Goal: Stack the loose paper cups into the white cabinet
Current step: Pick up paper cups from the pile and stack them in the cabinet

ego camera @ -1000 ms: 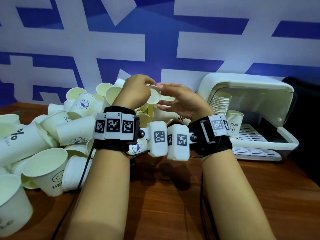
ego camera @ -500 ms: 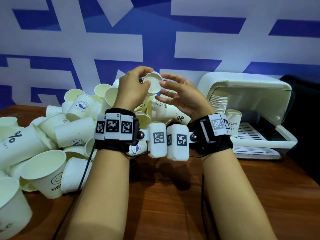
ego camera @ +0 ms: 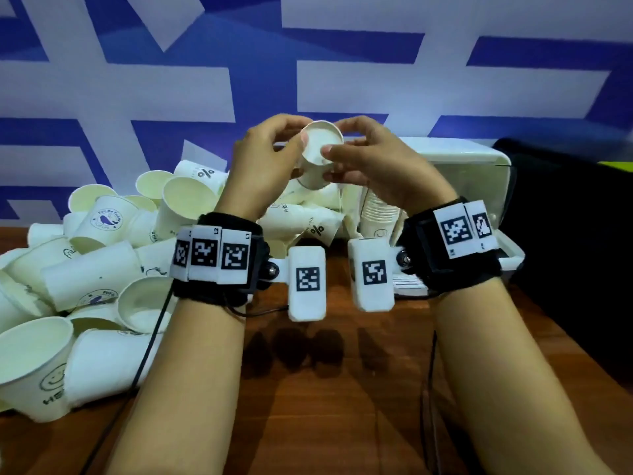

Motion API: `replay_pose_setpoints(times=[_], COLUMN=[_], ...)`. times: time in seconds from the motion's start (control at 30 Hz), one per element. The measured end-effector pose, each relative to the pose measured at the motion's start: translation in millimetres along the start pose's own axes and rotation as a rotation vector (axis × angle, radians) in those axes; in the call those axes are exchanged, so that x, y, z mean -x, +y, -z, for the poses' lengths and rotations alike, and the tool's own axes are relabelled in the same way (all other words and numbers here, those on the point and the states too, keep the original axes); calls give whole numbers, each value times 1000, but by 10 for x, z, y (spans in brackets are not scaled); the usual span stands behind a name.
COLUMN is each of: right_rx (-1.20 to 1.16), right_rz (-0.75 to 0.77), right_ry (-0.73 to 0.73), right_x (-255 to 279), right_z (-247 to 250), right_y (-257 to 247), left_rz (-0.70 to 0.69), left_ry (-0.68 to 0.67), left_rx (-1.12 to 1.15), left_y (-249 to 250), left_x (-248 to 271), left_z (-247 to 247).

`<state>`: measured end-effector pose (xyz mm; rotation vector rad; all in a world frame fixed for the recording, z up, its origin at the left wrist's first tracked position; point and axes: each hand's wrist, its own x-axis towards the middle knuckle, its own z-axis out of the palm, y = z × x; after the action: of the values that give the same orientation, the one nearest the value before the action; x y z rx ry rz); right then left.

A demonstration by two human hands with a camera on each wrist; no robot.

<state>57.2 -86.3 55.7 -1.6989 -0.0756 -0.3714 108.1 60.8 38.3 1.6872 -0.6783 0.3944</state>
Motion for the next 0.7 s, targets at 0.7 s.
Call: replay_pose_setpoints(times=[0.7], right_rx=[257], right_rz=[-94], right_ry=[156], right_x=[412], right_z=[1331], right_y=[79], left_rz=[51], left_ry=[-292], left_rx=[187], left_y=[330], left_x=[-67], left_z=[-1372])
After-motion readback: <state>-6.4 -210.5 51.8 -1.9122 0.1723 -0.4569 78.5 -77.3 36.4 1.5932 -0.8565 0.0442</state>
